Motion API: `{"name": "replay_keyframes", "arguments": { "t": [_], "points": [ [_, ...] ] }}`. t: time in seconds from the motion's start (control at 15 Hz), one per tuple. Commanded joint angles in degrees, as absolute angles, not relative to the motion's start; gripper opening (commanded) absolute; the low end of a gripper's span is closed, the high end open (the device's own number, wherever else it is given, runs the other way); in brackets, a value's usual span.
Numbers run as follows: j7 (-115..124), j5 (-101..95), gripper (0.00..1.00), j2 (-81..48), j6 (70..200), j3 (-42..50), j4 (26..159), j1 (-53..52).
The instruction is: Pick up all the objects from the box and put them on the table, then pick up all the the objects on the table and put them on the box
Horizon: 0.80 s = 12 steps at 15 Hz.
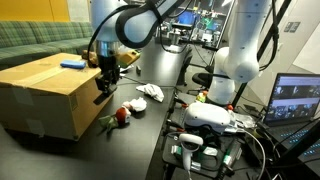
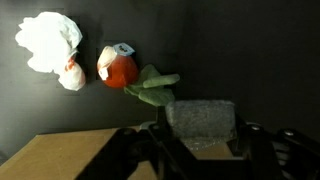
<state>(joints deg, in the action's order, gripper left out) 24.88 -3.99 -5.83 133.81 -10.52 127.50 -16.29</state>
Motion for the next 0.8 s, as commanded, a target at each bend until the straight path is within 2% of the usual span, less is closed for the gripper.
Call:
{"name": "replay_keyframes", "arguments": {
  "t": [0.0,0.73],
  "points": [
    [29.82,-4.97,0.35,-4.26,131.42,-10.35,123.5,-15.51],
    [38.35,-9.41,0.35,-10.0,134.08,-9.33,111.48,-15.69]
  ]
}}
